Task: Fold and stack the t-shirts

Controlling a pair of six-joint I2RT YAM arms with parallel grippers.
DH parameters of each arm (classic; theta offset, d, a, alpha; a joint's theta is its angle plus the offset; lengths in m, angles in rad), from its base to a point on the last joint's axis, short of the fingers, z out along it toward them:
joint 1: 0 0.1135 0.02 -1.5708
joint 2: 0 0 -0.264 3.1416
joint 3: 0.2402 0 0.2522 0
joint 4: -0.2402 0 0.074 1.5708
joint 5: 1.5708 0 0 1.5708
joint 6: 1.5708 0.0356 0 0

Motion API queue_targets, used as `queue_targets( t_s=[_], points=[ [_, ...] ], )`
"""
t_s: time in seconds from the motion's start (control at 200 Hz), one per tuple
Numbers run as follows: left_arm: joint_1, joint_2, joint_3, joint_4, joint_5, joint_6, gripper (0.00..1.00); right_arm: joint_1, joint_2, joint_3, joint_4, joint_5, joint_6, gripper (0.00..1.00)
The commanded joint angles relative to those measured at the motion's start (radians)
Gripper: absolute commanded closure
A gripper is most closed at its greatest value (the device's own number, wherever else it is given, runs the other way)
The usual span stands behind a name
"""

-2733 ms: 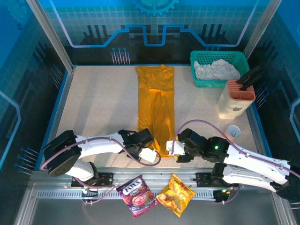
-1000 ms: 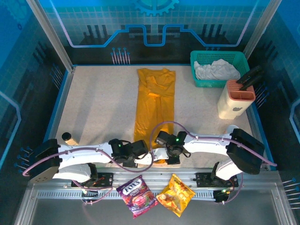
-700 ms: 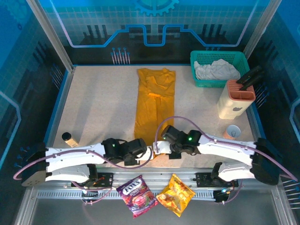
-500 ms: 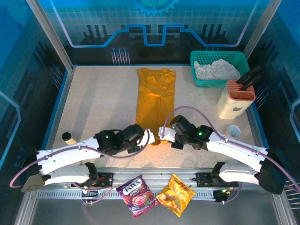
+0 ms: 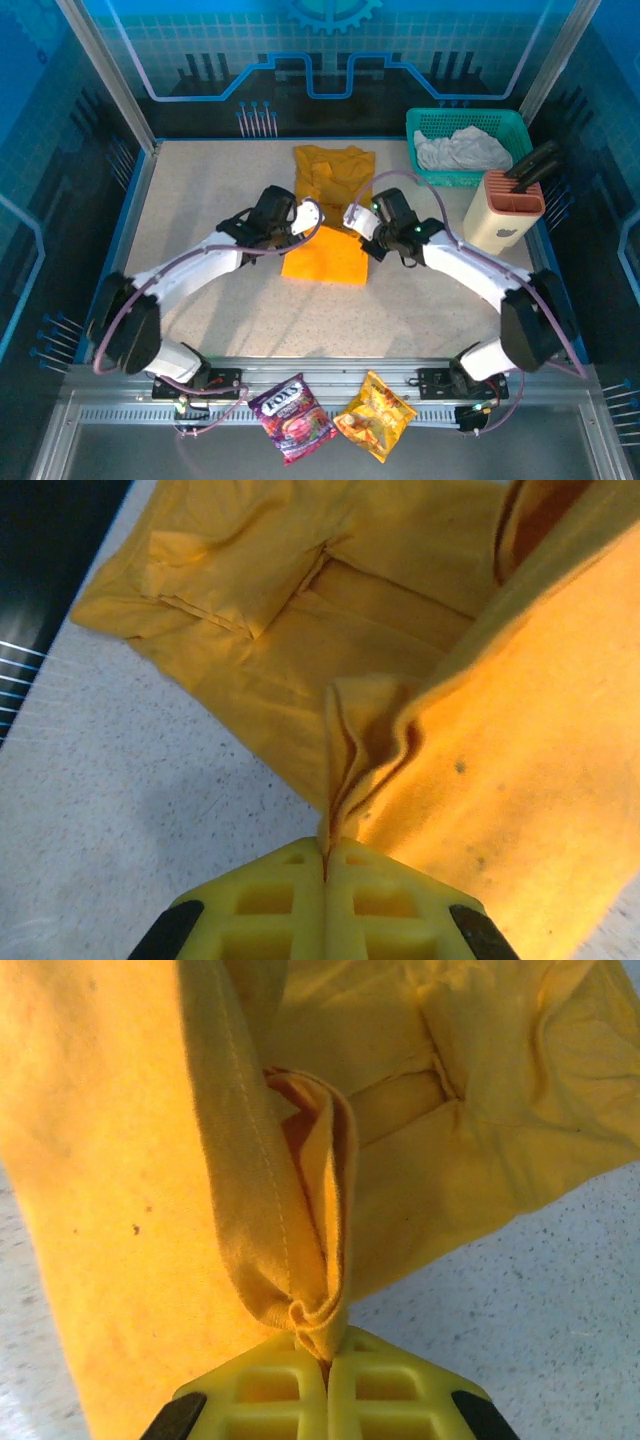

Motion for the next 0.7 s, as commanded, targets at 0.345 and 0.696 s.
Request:
queue_targets(
  t_s=[0.345,0.696],
  points=[
    [0.067,0.331,0.194,0.158,0.016,0.115,1.00,-0.095,0.343,0.268,-0.007,-0.010,-0.044,1.00],
    [0.084,0.477,0.310,0.151,-0.103,0.103,1.00,-0.109,0.466,0.320,0.051,0.055,0.030,1.00]
  ],
)
